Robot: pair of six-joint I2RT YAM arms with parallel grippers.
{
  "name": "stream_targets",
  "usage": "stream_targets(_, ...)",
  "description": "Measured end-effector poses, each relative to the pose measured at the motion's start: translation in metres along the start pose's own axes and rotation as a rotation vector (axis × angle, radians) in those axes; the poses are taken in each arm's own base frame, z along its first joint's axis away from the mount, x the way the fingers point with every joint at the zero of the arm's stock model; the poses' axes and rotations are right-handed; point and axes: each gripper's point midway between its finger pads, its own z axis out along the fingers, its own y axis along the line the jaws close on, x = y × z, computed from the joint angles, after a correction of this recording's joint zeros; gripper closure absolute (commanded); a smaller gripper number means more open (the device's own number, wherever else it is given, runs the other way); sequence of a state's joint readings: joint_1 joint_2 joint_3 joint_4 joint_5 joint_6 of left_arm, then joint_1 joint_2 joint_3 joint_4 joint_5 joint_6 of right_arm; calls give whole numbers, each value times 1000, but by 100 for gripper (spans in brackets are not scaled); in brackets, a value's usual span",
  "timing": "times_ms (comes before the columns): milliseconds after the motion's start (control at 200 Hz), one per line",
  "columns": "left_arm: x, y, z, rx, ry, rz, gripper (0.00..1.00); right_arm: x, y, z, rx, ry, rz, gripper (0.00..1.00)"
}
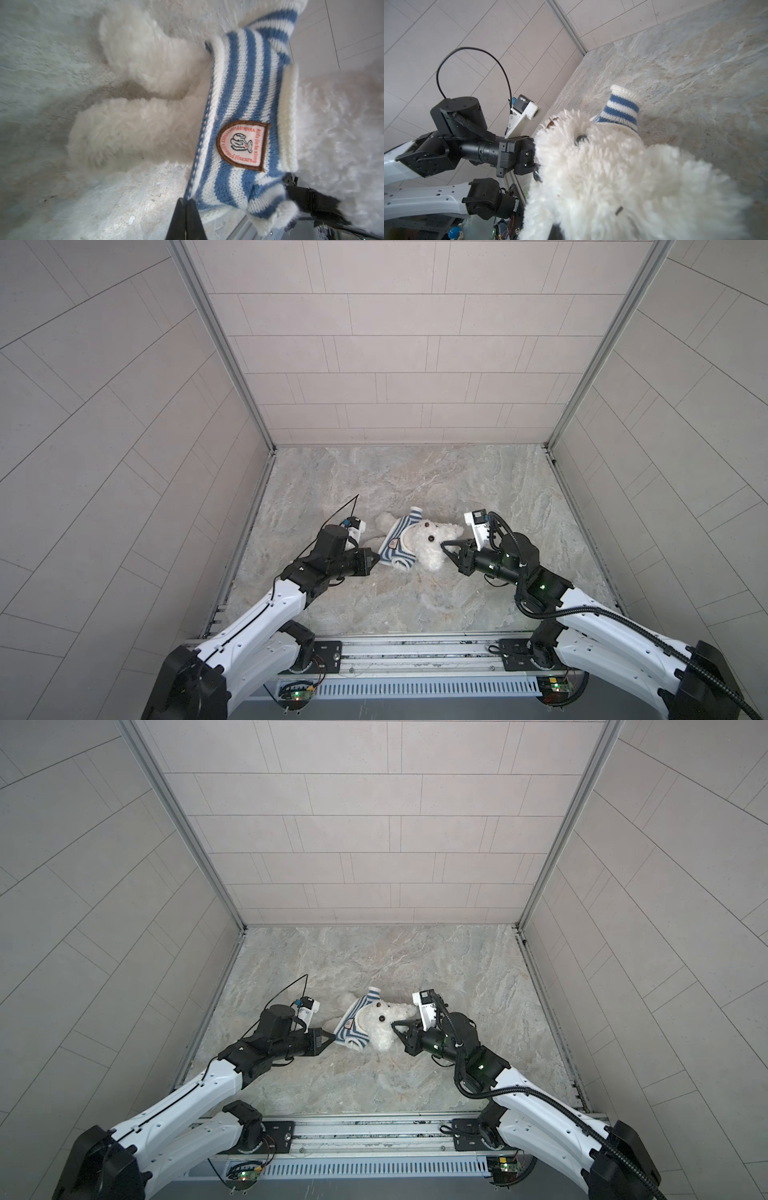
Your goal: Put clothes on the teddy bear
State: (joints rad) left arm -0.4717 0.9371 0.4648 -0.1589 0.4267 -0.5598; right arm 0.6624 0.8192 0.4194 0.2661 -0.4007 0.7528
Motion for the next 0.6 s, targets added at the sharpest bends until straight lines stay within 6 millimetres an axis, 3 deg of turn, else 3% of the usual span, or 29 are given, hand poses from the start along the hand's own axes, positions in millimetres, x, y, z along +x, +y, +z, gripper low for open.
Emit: stream_targets(601, -28, 23, 27, -118, -92, 24, 100, -33, 16, -2, -33, -125, 234, 100)
